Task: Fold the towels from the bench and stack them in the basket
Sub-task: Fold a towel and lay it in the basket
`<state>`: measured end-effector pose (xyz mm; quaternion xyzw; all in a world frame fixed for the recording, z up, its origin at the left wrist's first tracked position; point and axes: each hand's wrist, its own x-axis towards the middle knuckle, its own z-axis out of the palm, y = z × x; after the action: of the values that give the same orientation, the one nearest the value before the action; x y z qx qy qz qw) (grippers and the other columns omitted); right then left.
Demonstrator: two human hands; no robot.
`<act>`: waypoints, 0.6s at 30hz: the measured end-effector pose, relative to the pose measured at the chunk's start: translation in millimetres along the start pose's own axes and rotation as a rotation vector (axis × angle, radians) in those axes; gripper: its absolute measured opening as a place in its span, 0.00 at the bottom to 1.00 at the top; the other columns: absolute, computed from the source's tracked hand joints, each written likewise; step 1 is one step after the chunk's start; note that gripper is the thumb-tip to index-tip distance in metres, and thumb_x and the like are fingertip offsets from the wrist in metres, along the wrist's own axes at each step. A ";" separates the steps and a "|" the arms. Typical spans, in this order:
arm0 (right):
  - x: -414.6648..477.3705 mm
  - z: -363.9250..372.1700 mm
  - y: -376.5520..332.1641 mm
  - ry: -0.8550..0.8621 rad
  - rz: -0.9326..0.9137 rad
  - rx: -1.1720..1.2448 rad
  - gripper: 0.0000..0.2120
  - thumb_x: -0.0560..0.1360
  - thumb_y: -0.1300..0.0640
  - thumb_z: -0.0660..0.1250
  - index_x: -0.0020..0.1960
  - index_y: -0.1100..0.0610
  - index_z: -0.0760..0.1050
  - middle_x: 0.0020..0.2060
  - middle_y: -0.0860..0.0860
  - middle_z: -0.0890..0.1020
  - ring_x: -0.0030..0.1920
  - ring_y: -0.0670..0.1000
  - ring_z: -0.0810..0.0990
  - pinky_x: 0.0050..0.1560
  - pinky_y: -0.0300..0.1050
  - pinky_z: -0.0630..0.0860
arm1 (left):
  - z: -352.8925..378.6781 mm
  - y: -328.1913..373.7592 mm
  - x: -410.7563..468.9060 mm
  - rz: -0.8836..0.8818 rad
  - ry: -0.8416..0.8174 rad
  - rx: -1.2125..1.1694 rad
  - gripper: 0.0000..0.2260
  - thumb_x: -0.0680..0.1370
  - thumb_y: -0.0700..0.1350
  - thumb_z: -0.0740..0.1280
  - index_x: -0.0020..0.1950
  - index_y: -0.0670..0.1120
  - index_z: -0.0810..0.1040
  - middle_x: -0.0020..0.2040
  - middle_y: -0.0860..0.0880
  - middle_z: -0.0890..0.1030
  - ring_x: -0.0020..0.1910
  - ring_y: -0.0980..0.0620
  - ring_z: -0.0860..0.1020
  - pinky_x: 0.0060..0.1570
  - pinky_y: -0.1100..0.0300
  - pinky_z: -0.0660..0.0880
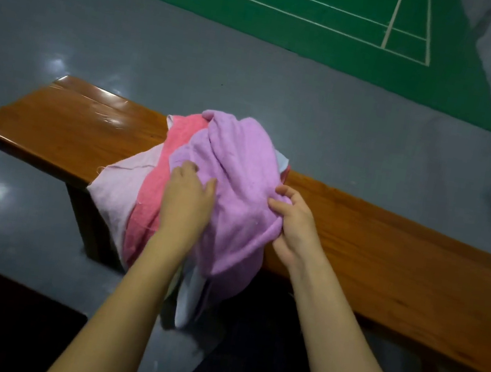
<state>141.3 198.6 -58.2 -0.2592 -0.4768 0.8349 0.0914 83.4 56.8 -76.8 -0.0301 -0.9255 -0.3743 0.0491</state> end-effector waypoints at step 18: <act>-42.1 -109.5 -46.6 0.266 -0.318 -0.278 0.12 0.76 0.71 0.61 0.51 0.55 0.73 0.50 0.53 0.78 0.47 0.49 0.77 0.41 0.31 0.75 | 8.5 95.4 -55.2 0.442 0.105 -0.115 0.06 0.75 0.41 0.67 0.45 0.41 0.82 0.46 0.42 0.81 0.44 0.43 0.78 0.46 0.56 0.68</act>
<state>229.5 288.4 -49.3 -0.2985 -0.6056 0.6951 0.2469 146.5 130.1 -23.3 -0.2151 -0.8698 -0.4078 0.1760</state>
